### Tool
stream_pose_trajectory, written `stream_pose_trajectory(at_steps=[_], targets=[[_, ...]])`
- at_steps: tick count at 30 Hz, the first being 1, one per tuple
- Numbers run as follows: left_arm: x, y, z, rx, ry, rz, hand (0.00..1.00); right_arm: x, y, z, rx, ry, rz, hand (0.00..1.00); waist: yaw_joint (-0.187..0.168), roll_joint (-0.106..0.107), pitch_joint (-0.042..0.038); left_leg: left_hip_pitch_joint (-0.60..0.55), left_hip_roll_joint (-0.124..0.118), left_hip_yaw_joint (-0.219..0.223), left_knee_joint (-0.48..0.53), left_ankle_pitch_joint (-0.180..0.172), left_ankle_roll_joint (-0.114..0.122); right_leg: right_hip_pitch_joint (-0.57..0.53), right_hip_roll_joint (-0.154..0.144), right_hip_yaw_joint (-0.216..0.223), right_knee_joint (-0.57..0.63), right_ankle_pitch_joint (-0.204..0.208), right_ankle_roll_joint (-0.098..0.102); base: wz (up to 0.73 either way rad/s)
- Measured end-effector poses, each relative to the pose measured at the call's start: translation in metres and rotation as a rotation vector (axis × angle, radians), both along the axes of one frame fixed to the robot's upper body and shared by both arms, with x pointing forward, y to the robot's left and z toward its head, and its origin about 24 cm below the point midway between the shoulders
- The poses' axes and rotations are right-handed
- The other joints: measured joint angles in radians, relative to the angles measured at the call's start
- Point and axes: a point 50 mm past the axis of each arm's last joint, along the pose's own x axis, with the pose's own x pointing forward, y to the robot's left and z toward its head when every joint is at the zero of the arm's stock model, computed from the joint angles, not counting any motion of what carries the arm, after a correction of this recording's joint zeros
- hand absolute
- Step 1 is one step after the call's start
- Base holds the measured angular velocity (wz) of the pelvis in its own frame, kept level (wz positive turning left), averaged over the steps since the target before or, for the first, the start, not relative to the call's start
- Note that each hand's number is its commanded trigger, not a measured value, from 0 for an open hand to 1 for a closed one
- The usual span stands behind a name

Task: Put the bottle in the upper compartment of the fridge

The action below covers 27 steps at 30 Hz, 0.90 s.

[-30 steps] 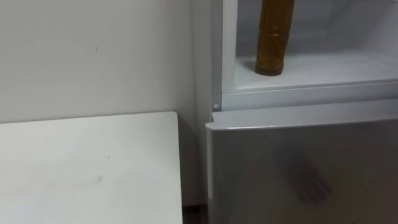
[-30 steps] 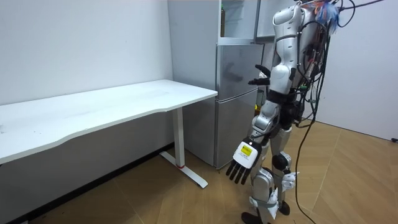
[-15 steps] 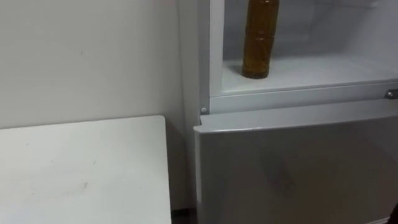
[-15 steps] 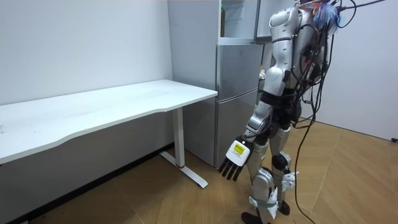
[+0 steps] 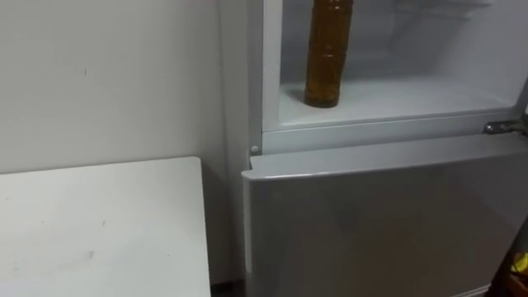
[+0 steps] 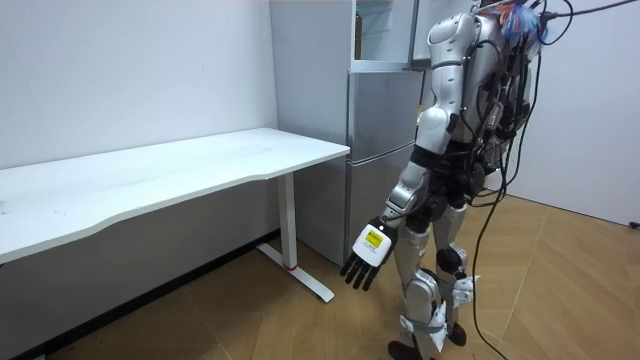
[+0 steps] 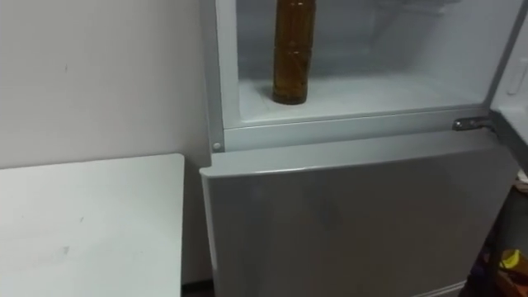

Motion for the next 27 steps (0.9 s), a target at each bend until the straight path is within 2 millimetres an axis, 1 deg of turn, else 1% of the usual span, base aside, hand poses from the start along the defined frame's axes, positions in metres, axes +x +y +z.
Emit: stream_pose_trajectory(at_steps=[1,2,3,5,6,8,9,10,11,12,13,17,22,24,26,27], targets=[[-0.002,0.002,0.001,0.006,-0.001,0.020,0.00,-0.001,-0.006,0.003,-0.015,0.016,-0.020,0.00,-0.001,-0.003,0.0014,0.000,0.001,-0.001,0.000,-0.004,-0.001,-0.001,0.001,0.000,0.002,-0.002,0.000,0.00],[-0.006,0.003,0.001,0.011,0.002,0.036,0.00,0.000,-0.014,0.008,-0.034,0.018,-0.054,0.00,-0.001,-0.009,0.0009,-0.001,0.002,-0.002,0.000,-0.005,-0.001,-0.003,0.002,0.001,0.002,-0.003,0.000,0.00],[-0.007,0.004,0.002,0.014,0.005,0.040,0.00,0.002,-0.018,0.012,-0.047,0.013,-0.067,0.00,-0.002,-0.010,0.0017,-0.001,0.002,-0.002,0.000,-0.006,-0.001,-0.004,0.002,0.001,0.003,-0.003,0.000,0.00],[-0.008,0.006,0.002,0.021,0.016,0.030,0.00,0.011,-0.037,0.027,-0.103,0.008,-0.093,0.00,-0.007,-0.015,0.0019,0.000,0.001,-0.003,0.000,-0.007,0.000,-0.004,0.002,0.003,0.005,-0.002,0.000,0.00],[-0.007,0.006,0.002,0.022,0.015,0.028,0.00,0.014,-0.041,0.031,-0.119,0.007,-0.098,0.00,-0.006,-0.016,0.0022,0.000,0.001,-0.003,0.000,-0.007,0.000,-0.005,0.002,0.004,0.006,-0.002,0.000,0.00],[-0.005,0.007,0.003,0.027,0.006,0.025,0.00,0.028,-0.053,0.046,-0.162,-0.018,-0.133,0.00,-0.010,-0.020,0.0036,-0.002,0.001,-0.001,0.000,-0.008,0.000,-0.009,0.001,0.004,0.012,-0.002,0.000,0.00],[-0.004,0.007,0.003,0.027,0.003,0.025,0.00,0.032,-0.056,0.049,-0.171,-0.026,-0.143,0.00,-0.009,-0.021,0.0036,-0.002,0.001,0.001,0.000,-0.008,0.000,-0.011,0.002,0.005,0.013,-0.002,0.000,-0.09],[-0.003,0.008,0.003,0.029,-0.001,0.023,0.00,0.040,-0.060,0.055,-0.191,-0.022,-0.142,0.00,-0.007,-0.021,0.0033,-0.002,0.002,0.012,0.000,-0.008,0.000,-0.014,0.003,0.013,0.015,-0.002,0.000,-0.14],[-0.003,0.008,0.003,0.029,-0.003,0.022,0.00,0.047,-0.063,0.064,-0.213,-0.027,-0.145,0.00,-0.009,-0.024,0.0014,-0.003,0.002,0.013,0.000,-0.008,0.000,-0.017,0.004,0.018,0.014,-0.002,0.000,-0.14],[-0.002,0.008,0.003,0.030,-0.006,0.021,0.00,0.050,-0.065,0.068,-0.227,-0.031,-0.146,0.00,-0.010,-0.023,0.0015,-0.003,0.001,0.013,-0.001,-0.008,0.000,-0.018,0.003,0.018,0.014,-0.002,0.000,-0.08],[-0.001,0.008,0.004,0.032,-0.010,0.021,0.00,0.054,-0.068,0.078,-0.256,-0.038,-0.156,0.00,-0.009,-0.022,0.0025,-0.003,0.001,0.017,-0.002,-0.008,0.000,-0.018,0.004,0.020,0.014,-0.002,0.000,0.00],[0.001,0.011,0.006,0.046,-0.029,0.033,0.00,0.059,-0.079,0.099,-0.332,-0.009,-0.197,0.00,-0.007,-0.028,0.0019,-0.002,0.001,0.020,-0.010,-0.007,0.000,-0.019,0.005,0.020,0.014,-0.002,0.000,0.00],[0.002,0.011,0.006,0.051,-0.019,-0.001,0.00,0.068,-0.083,0.122,-0.463,0.029,-0.178,0.00,-0.011,-0.030,0.0015,-0.003,0.000,0.021,-0.010,-0.008,0.000,-0.019,0.004,0.019,0.011,-0.003,0.002,0.00],[-0.001,0.010,0.006,0.049,-0.013,0.002,0.00,0.071,-0.085,0.135,-0.514,0.011,-0.184,0.00,-0.017,-0.030,0.0019,-0.003,-0.001,0.019,-0.010,-0.008,0.000,-0.019,0.003,0.017,0.010,-0.004,0.003,0.00],[-0.006,0.010,0.006,0.048,0.000,0.005,0.00,0.078,-0.089,0.157,-0.615,-0.004,-0.168,0.00,-0.022,-0.030,0.0021,-0.001,-0.002,0.016,-0.010,-0.008,0.000,-0.020,0.003,0.020,0.009,-0.004,0.003,-0.02],[-0.007,0.010,0.006,0.047,0.001,0.003,0.00,0.080,-0.090,0.164,-0.645,-0.008,-0.164,0.00,-0.021,-0.030,0.0021,-0.001,-0.002,0.016,-0.010,-0.008,0.000,-0.019,0.003,0.020,0.009,-0.004,0.003,0.00]])
